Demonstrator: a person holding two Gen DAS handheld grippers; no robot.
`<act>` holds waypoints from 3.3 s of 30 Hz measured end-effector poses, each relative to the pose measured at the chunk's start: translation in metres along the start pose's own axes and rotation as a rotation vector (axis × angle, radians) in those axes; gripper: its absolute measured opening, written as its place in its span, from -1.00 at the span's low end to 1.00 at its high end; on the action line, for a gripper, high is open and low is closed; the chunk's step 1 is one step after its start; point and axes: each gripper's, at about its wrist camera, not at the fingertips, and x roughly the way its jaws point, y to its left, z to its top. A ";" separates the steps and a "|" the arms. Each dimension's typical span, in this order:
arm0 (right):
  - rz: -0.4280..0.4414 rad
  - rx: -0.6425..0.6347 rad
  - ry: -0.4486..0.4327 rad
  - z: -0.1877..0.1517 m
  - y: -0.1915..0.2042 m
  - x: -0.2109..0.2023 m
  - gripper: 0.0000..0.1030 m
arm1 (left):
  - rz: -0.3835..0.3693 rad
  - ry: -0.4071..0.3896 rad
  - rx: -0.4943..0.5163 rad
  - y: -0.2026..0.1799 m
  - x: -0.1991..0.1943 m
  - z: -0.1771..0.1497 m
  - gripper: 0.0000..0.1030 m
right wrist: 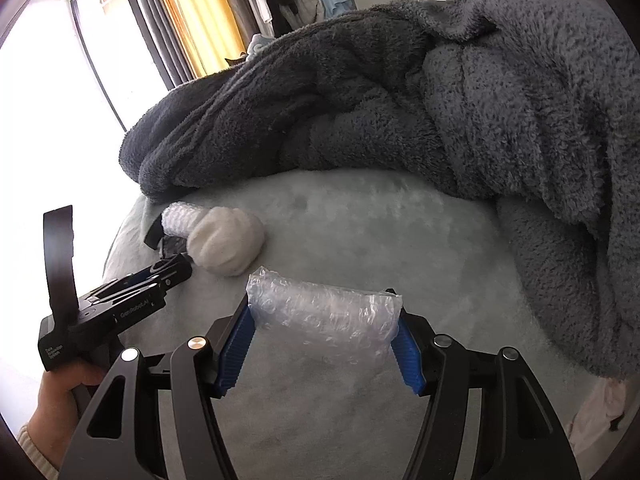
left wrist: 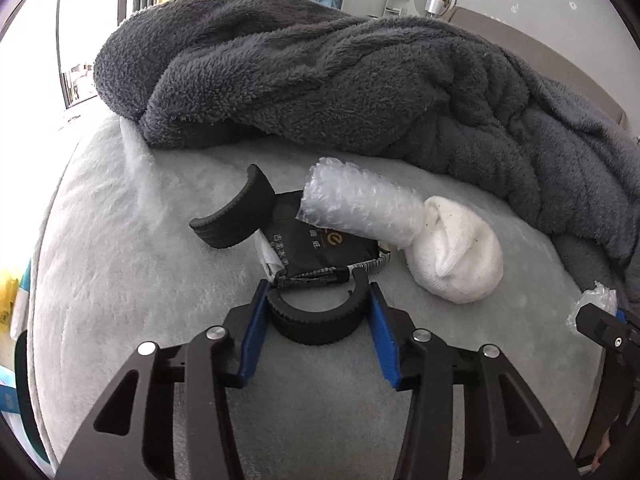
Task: Collect trash
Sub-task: 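Close the left gripper on the black tape roll while the right tool holds the bubble wrap, then carry the tape roll and bubble-wrap roll with both tools over the teal bin, then open the left gripper to drop the black tape roll into the bin, then open the right gripper over the bin to drop the bubble-wrap roll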
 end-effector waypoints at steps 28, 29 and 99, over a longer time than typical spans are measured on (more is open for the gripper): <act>0.137 -0.115 -0.031 0.019 0.135 -0.011 0.24 | 0.052 -0.119 -0.014 0.088 -0.098 -0.010 -0.08; 0.144 -0.119 -0.030 0.019 0.140 -0.011 0.24 | 0.058 -0.120 -0.017 0.093 -0.100 -0.011 -0.08; 0.230 -0.395 0.410 -0.116 0.454 0.193 0.24 | 0.279 0.021 -0.362 0.399 -0.227 -0.116 0.65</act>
